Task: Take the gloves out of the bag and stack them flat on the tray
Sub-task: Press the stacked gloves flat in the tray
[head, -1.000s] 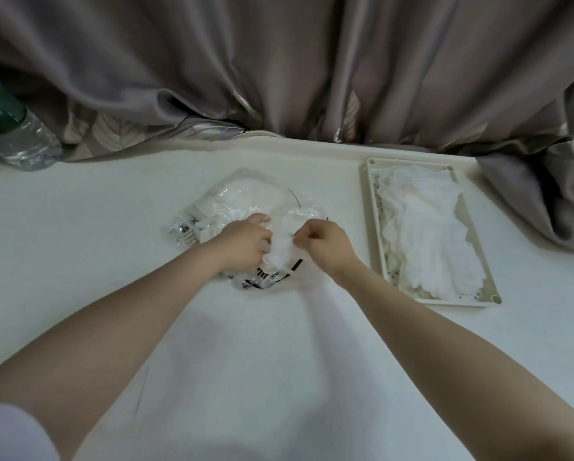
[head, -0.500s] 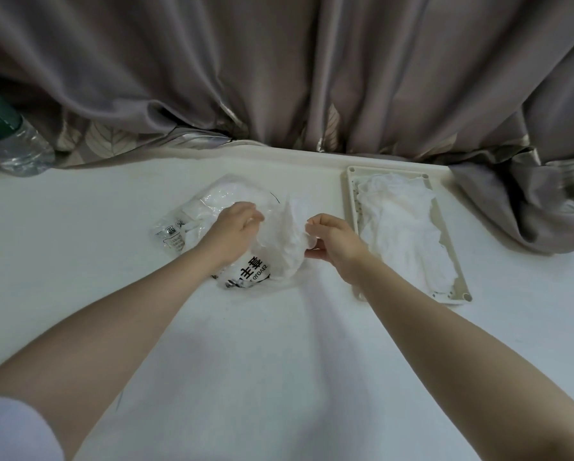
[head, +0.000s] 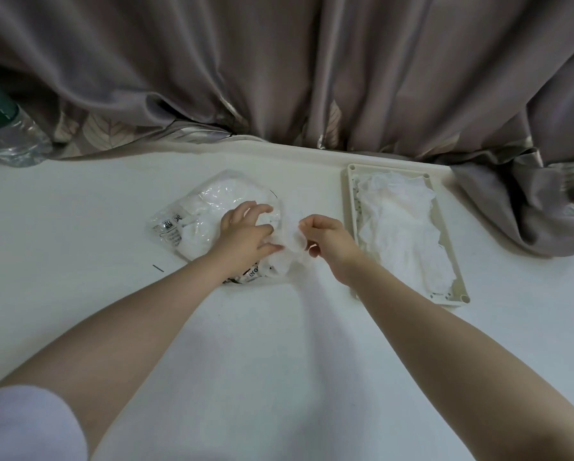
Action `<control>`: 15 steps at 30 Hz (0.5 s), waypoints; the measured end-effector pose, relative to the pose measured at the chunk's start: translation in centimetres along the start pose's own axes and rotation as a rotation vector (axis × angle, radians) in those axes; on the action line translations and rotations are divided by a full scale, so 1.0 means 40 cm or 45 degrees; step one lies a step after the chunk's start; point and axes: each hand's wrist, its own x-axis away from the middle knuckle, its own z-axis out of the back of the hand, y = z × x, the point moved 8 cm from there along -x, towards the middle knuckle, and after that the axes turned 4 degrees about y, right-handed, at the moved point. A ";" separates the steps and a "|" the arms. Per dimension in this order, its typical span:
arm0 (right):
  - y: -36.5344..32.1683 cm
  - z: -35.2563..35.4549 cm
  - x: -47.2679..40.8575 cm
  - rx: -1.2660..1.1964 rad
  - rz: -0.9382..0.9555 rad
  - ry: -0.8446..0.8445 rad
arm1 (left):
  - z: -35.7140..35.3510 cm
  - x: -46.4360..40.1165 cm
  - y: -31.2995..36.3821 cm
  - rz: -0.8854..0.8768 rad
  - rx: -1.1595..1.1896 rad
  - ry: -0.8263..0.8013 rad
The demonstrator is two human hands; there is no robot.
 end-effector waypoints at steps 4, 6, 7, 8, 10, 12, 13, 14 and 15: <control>0.010 0.039 -0.012 -0.081 -0.050 0.082 | 0.039 0.011 0.035 -0.393 -0.142 0.297; 0.011 0.066 -0.017 -0.174 -0.101 0.203 | 0.050 0.023 0.022 -0.443 -0.186 0.345; 0.011 0.080 -0.018 -0.243 -0.130 0.262 | 0.059 0.029 0.012 -0.447 -0.230 0.361; 0.016 0.091 -0.017 -0.320 -0.158 0.300 | 0.057 0.034 -0.002 -0.430 -0.299 0.341; 0.027 0.105 -0.015 -0.469 -0.203 0.302 | 0.026 0.031 -0.042 -0.285 -0.503 0.089; 0.034 0.109 -0.004 -0.569 -0.237 0.259 | -0.013 0.045 -0.093 -0.004 -0.643 -0.337; 0.035 0.107 0.000 -0.603 -0.250 0.231 | -0.024 0.057 -0.110 0.121 -0.668 -0.547; 0.030 0.101 0.008 -0.627 -0.266 0.192 | -0.029 0.062 -0.116 0.202 -0.660 -0.664; 0.022 0.095 0.020 -0.646 -0.285 0.147 | -0.030 0.064 -0.109 0.240 -0.632 -0.712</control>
